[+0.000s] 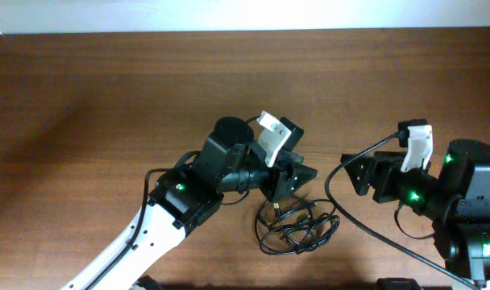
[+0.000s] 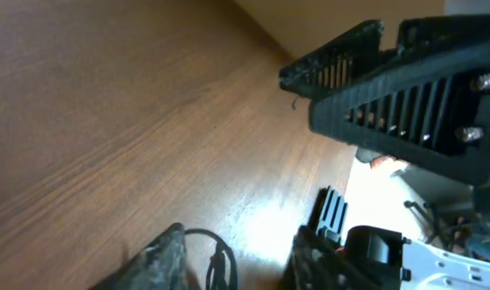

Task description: Untangle cables

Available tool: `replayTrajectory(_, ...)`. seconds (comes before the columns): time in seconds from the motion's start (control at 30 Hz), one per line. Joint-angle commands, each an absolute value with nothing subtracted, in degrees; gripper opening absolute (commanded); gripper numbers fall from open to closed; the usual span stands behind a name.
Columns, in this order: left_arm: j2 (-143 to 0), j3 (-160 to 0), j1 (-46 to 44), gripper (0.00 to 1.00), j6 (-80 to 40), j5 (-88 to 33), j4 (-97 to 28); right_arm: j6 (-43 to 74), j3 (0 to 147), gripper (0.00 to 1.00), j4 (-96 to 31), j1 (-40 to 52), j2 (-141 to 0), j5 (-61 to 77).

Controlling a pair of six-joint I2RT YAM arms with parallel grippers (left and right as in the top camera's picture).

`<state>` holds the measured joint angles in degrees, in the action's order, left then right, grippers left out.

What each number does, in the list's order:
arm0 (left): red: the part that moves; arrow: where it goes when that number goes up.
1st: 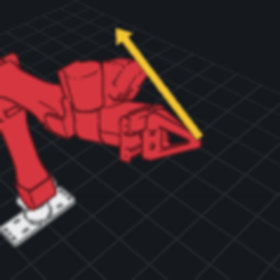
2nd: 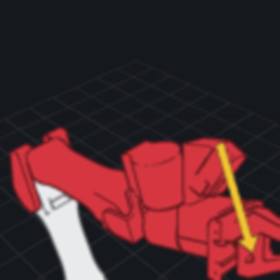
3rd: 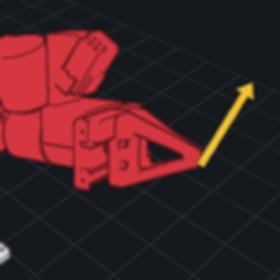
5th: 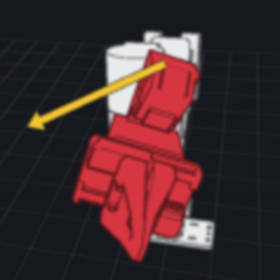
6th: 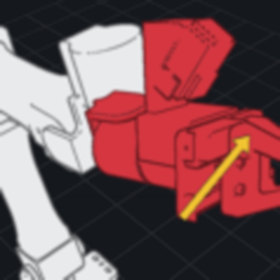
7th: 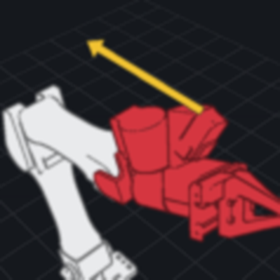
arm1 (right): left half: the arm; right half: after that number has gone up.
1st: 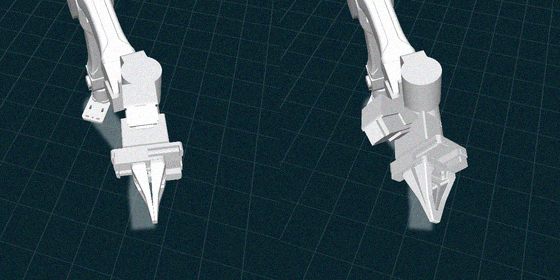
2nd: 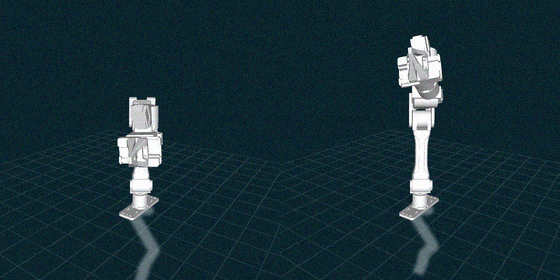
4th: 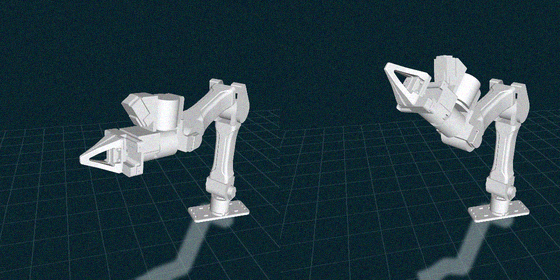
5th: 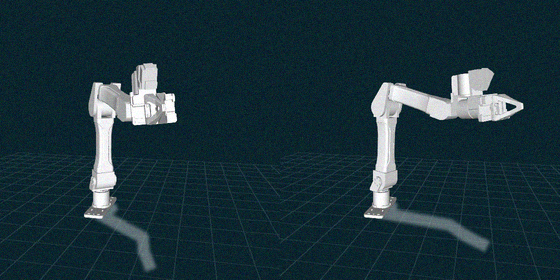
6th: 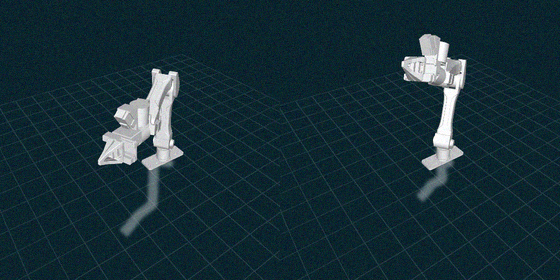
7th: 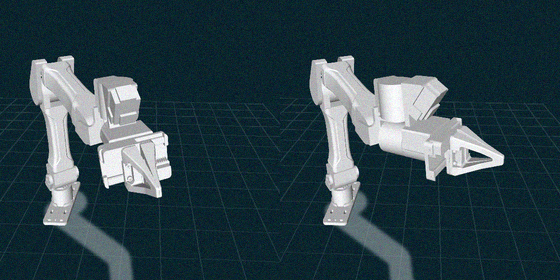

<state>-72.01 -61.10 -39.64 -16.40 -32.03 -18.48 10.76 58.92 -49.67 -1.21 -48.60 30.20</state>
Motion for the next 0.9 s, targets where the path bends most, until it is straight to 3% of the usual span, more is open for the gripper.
replayTrajectory(0.0,-71.7,-61.8,-39.6,0.65,-7.5,-32.1,-27.6,10.8,58.7,0.86,-50.6,-1.6,-48.4,24.9)
replayTrajectory(0.07,-71.7,-61.8,-39.6,0.79,3.6,-36.3,-36.6,11.0,58.7,0.89,-50.6,-1.6,-48.4,23.2)
replayTrajectory(0.1,-71.7,-61.8,-39.6,0.97,8.0,-36.7,-40.8,11.0,58.7,0.9,-50.6,-1.6,-48.4,21.7)
replayTrajectory(0.13,-71.8,-61.8,-39.6,0.99,13.1,-36.7,-44.8,11.0,58.7,0.99,-50.6,-1.6,-48.4,21.4)
replayTrajectory(0.33,-84.6,-61.8,-49.1,0.99,15.3,-29.3,-44.6,11.0,58.7,0.99,-50.8,-1.6,-49.7,19.4)
replayTrajectory(0.47,-93.2,-61.8,-50.2,0.98,15.3,-27.6,-44.7,11.0,58.7,0.99,-51.2,-1.6,-50.0,19.4)
replayTrajectory(0.5,-93.8,-61.8,-50.2,0.84,15.3,-27.6,-44.7,11.0,58.7,0.99,-51.6,-1.6,-50.0,19.4)
replayTrajectory(0.53,-93.9,-61.8,-50.2,0.63,15.2,-27.6,-44.7,11.0,58.7,0.99,-51.9,-1.6,-50.0,19.4)
replayTrajectory(0.57,-93.9,-61.8,-50.1,0.27,15.1,-27.5,-44.7,11.0,58.7,0.99,-51.9,-1.6,-50.0,19.4)
replayTrajectory(0.63,-93.9,-61.8,-50.1,0.03,15.0,-26.7,-44.7,11.0,58.7,0.99,-52.2,-1.6,-50.0,19.4)
replayTrajectory(0.8,-89.9,-64.2,-50.0,0.0,9.6,-24.3,-44.7,11.0,58.7,0.99,-53.7,-1.6,-50.0,19.2)
replayTrajectory(0.87,-84.5,-67.4,-49.8,0.0,5.3,-10.8,-44.3,11.0,58.7,0.99,-54.2,-1.6,-50.0,19.3)
